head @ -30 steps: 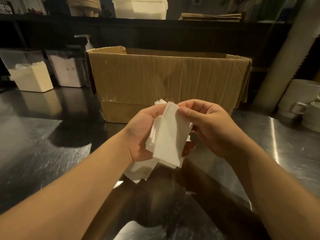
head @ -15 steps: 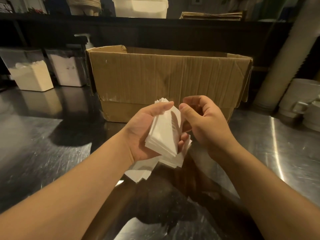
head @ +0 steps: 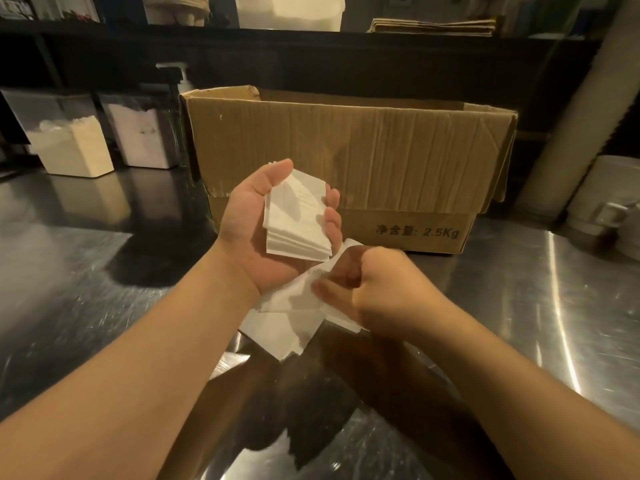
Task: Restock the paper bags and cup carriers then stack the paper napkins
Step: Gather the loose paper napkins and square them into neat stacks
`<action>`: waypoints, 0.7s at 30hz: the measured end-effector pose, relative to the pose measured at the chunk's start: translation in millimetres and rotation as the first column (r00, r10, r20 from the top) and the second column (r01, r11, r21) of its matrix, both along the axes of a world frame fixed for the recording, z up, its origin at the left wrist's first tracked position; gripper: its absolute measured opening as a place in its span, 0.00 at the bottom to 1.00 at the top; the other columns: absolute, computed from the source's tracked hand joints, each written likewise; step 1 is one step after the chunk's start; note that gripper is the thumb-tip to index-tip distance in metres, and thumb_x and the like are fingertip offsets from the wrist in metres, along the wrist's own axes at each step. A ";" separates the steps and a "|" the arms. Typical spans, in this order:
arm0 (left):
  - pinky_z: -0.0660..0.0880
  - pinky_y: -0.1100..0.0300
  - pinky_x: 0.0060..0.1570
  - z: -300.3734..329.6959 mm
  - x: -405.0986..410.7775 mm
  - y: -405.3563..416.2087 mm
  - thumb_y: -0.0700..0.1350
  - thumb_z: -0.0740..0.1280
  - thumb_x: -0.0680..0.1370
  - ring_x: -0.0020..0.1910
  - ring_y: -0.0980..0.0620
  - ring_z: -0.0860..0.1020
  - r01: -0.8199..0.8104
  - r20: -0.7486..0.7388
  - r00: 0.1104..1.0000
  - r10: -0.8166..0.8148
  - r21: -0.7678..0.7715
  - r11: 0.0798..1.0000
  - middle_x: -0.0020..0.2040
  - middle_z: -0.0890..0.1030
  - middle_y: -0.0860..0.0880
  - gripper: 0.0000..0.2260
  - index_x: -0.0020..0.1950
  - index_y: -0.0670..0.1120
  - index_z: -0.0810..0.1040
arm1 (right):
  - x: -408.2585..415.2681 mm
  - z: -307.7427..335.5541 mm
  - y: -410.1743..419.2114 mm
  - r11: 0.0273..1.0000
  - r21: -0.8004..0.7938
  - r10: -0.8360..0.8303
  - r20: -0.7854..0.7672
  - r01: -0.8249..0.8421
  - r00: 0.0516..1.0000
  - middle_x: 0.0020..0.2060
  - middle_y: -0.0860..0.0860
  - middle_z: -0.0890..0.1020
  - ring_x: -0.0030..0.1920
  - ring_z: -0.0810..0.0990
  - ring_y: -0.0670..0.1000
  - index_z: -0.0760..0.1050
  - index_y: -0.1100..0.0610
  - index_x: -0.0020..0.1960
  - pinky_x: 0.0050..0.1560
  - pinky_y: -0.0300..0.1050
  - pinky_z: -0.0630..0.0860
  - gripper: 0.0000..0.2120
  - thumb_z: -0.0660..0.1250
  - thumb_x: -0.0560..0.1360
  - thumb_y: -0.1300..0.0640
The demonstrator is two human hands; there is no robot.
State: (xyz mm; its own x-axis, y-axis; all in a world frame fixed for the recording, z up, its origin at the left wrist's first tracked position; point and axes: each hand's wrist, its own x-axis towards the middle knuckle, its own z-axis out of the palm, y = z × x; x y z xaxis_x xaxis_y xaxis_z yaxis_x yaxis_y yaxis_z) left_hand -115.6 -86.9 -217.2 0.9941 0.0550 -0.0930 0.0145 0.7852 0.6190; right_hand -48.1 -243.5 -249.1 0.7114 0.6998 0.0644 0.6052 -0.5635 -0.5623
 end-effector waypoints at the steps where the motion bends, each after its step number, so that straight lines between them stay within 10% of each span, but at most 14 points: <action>1: 0.77 0.58 0.44 0.5 0.2 -0.2 0.56 0.66 0.78 0.40 0.49 0.78 0.002 -0.001 1.000 -0.002 0.007 1.000 0.49 0.80 0.44 0.22 0.67 0.45 0.73 | -4.8 -0.9 1.6 0.999 -0.042 0.001 0.047 0.001 0.999 0.39 0.41 0.82 0.45 0.79 0.45 0.80 0.45 0.46 0.55 0.54 0.78 0.19 0.67 0.73 0.30; 11: 0.74 0.57 0.45 -1.0 3.8 1.7 0.55 0.67 0.77 0.41 0.48 0.77 -0.003 -0.013 1.000 0.003 0.024 1.000 0.50 0.79 0.44 0.23 0.67 0.44 0.73 | -29.6 -6.1 13.2 0.996 -0.080 -0.043 0.084 0.050 0.996 0.40 0.43 0.79 0.51 0.72 0.50 0.79 0.46 0.45 0.57 0.54 0.56 0.16 0.68 0.75 0.34; 21: 0.74 0.56 0.46 -2.0 4.3 -0.8 0.54 0.67 0.75 0.41 0.48 0.77 -0.017 -0.017 1.000 0.018 0.030 0.999 0.49 0.79 0.43 0.23 0.66 0.45 0.73 | -23.4 -10.8 20.4 0.991 -0.106 -0.090 -0.052 0.084 0.995 0.39 0.47 0.79 0.56 0.70 0.56 0.79 0.48 0.43 0.62 0.54 0.59 0.19 0.59 0.81 0.37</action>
State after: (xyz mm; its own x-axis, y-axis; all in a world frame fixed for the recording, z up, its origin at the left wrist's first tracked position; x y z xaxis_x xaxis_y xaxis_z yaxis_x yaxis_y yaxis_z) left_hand -111.3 -87.8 -219.2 0.9913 0.0753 -0.1084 0.0119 0.7669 0.6417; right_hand -71.5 -223.1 -259.9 0.7703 0.6359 -0.0472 0.5204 -0.6696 -0.5299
